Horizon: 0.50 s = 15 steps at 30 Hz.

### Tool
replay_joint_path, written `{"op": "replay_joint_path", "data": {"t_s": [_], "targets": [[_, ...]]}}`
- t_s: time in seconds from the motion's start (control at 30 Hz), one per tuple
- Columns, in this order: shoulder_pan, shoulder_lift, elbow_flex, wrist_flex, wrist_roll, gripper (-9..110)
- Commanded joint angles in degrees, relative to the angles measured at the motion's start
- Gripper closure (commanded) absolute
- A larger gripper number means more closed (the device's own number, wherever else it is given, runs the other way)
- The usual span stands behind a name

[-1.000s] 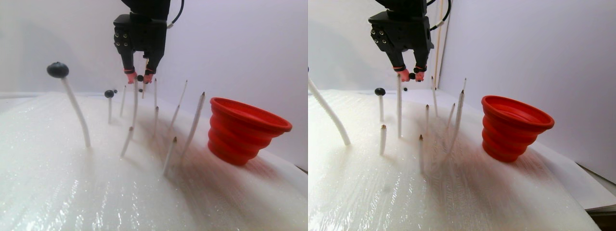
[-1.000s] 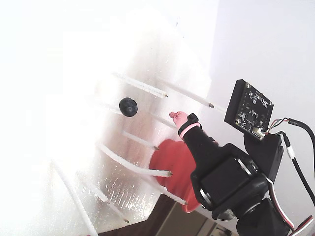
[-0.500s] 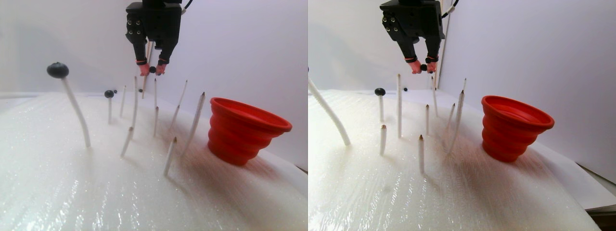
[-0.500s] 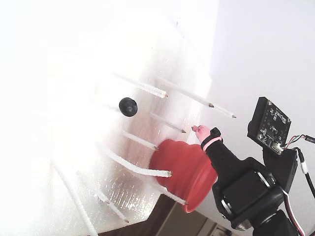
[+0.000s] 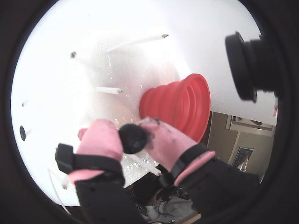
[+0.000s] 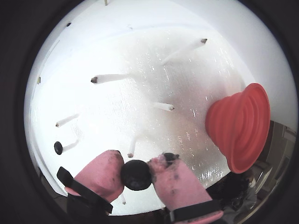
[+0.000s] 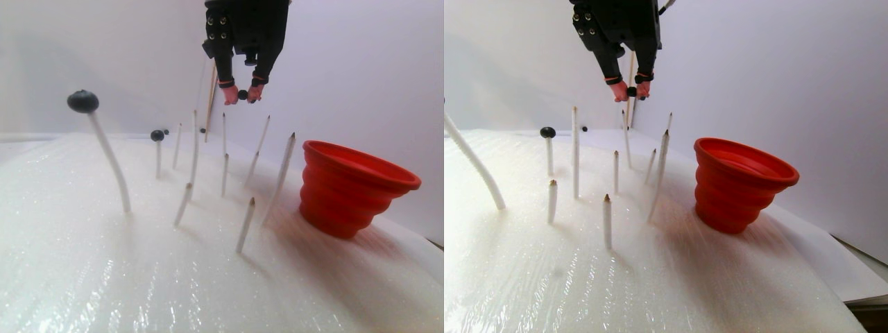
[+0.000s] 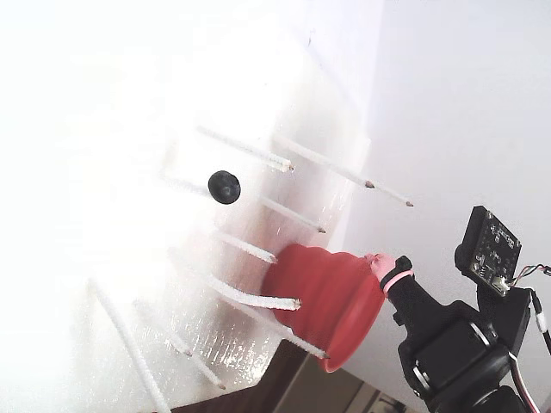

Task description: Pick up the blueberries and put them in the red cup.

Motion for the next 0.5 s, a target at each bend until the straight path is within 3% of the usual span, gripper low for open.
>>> {"op": "replay_joint_path", "data": {"t_s": [0.0,0.47], "targets": [[3.6,5.4,-0.4,0.2,-0.2,92],[10.4,3.6,-2.4,0.8,-1.5,92]]}}
